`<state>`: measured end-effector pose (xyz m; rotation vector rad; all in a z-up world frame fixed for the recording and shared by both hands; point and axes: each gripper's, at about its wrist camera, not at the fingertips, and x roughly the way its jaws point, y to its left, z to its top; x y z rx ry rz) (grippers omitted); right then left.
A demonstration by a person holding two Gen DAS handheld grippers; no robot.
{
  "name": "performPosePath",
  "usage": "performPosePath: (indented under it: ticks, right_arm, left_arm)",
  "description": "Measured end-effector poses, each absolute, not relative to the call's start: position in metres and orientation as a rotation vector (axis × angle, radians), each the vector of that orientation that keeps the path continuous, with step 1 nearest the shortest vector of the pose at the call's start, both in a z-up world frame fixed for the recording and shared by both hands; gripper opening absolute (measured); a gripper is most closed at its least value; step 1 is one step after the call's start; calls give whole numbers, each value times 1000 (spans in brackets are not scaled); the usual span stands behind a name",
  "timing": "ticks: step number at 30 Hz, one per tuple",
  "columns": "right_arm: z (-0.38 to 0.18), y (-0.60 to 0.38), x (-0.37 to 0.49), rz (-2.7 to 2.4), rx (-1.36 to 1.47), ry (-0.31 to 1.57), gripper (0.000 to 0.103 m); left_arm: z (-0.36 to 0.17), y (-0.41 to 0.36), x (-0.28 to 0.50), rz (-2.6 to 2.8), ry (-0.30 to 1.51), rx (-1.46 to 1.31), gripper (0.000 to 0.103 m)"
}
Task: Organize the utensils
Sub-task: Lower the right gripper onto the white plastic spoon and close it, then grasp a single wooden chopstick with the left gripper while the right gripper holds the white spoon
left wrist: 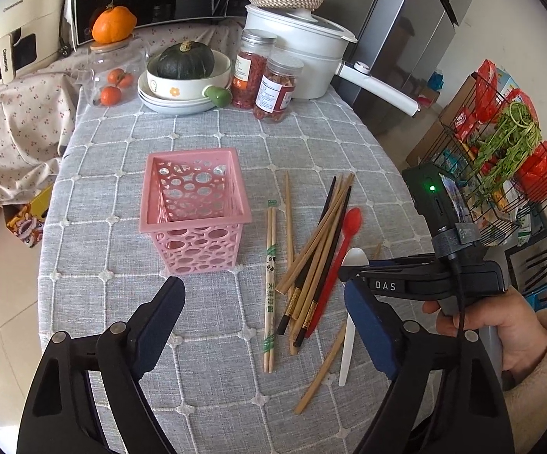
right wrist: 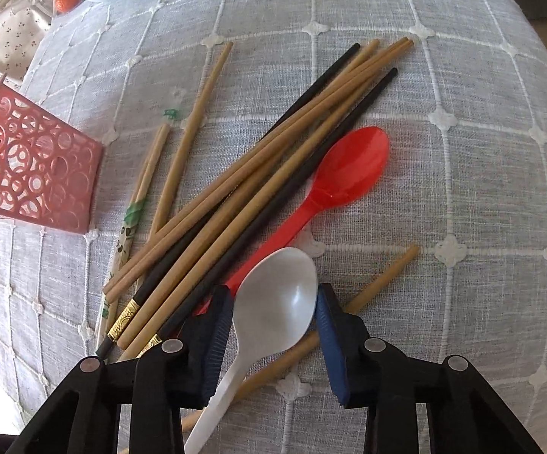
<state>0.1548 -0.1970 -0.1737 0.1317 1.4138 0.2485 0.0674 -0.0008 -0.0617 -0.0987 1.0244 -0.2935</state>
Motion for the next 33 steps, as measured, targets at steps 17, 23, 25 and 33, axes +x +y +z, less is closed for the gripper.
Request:
performPosePath:
  ticks: [17, 23, 25, 33]
  right_arm:
    - [-121, -241, 143, 215, 167, 1216, 6]
    - [-109, -263, 143, 192, 213, 1179, 6]
    - [-108, -268, 144, 189, 232, 1174, 6]
    - [-102, -289, 147, 197, 290, 1156, 6]
  left_arm:
    - [-49, -42, 70, -381, 1009, 18, 60]
    - [-57, -77, 115, -387, 1114, 31, 39]
    - [-64, -88, 134, -370, 1144, 19, 33]
    - [-119, -119, 199, -234, 1249, 102, 17]
